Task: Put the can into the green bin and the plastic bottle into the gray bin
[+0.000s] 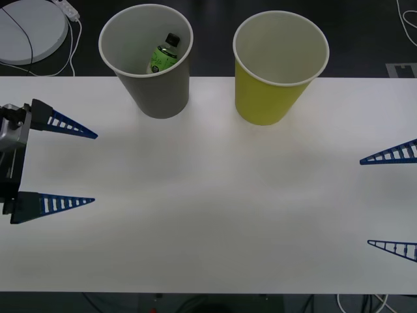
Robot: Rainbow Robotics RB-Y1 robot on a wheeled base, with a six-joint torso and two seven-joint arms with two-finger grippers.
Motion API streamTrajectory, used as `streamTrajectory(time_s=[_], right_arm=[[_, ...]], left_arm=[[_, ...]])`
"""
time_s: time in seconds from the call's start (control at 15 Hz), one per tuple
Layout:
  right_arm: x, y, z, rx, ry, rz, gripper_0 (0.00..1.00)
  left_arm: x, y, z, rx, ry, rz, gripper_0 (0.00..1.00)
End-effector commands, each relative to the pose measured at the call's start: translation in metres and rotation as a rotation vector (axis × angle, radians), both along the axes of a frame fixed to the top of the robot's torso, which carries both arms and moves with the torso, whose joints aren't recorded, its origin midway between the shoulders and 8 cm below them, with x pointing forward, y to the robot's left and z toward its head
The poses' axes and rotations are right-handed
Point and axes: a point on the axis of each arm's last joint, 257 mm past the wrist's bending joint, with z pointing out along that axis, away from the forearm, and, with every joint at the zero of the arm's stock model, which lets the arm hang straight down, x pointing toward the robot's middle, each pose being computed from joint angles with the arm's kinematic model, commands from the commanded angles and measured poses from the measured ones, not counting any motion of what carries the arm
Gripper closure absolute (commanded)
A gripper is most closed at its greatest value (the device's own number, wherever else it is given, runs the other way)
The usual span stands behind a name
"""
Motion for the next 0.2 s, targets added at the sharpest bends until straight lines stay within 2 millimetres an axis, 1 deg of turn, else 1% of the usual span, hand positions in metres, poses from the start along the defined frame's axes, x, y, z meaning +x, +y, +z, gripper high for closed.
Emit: streamTrajectory(time_s=[0.07, 0.2], right_arm=[[0.0, 0.0, 0.0, 0.0, 0.0, 0.0, 0.0], [0.0, 0.0, 0.0, 0.0, 0.0, 0.0, 0.0]], left_arm=[[-0.0015, 0.0, -0.0021, -0.003, 0.006, 0.0, 0.0], [-0.0015, 0.0, -0.0021, -0.003, 0.006, 0.0, 0.0]])
